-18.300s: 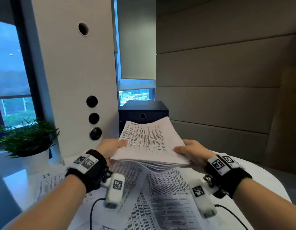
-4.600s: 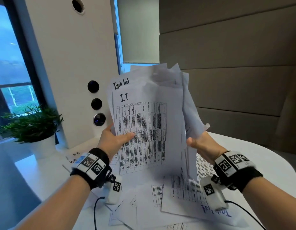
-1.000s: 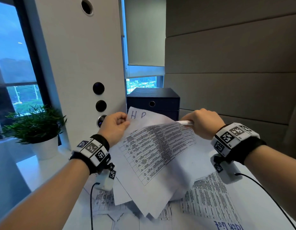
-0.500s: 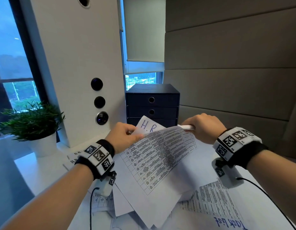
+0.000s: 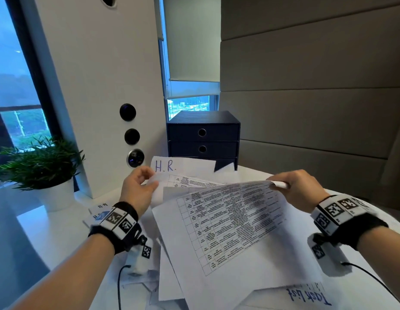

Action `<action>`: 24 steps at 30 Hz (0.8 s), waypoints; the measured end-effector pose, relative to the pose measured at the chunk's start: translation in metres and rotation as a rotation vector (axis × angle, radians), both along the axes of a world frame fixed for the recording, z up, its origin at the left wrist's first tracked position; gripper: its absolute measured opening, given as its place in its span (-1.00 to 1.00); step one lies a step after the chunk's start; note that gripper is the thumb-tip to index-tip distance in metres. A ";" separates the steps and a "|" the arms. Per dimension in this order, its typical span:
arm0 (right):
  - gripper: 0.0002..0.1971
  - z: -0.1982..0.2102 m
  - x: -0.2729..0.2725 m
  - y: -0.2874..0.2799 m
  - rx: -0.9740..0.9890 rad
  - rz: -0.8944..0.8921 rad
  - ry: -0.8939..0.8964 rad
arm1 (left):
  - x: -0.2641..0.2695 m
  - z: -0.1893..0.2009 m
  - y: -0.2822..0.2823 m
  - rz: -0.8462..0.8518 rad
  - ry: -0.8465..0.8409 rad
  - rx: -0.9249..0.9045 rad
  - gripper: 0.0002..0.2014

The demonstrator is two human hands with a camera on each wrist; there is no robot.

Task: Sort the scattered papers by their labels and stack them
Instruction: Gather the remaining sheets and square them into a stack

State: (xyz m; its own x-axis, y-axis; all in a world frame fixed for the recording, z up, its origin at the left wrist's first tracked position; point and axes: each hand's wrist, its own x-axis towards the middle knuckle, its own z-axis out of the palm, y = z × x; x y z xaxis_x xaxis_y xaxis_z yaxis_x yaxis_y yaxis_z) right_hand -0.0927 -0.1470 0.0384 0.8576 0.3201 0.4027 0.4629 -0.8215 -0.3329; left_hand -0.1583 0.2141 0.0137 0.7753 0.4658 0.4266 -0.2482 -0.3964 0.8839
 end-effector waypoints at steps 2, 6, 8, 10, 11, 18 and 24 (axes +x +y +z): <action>-0.83 -0.002 -0.001 0.003 -0.038 0.004 -0.014 | 0.003 -0.004 -0.004 0.038 -0.011 -0.004 -0.74; -0.67 0.000 -0.004 0.013 -0.115 0.027 -0.049 | 0.007 -0.005 -0.013 -0.134 0.058 -0.016 -0.71; -0.63 -0.002 -0.004 0.014 -0.118 0.012 -0.059 | 0.009 -0.004 -0.014 -0.169 0.113 0.059 -0.74; -0.65 -0.007 -0.004 0.011 -0.064 -0.015 -0.071 | 0.008 -0.003 -0.013 -0.153 0.146 0.020 -0.80; -0.66 -0.009 -0.004 0.010 -0.030 -0.029 -0.074 | 0.008 -0.003 -0.012 -0.144 0.150 -0.032 -0.81; -0.72 -0.012 -0.006 0.006 0.173 -0.131 -0.025 | -0.004 -0.007 -0.010 -0.367 0.170 -0.072 -0.14; -0.60 0.009 -0.007 0.018 0.209 -0.154 -0.015 | -0.009 -0.001 -0.024 -0.330 0.194 -0.086 -0.51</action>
State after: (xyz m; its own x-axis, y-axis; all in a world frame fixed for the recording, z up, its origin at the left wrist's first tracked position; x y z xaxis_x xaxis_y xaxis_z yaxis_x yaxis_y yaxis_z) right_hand -0.0994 -0.1291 0.0469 0.8831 0.0945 0.4595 0.3436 -0.7971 -0.4965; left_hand -0.1677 0.1904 0.0130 0.9517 0.2060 0.2276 -0.1749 -0.2454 0.9535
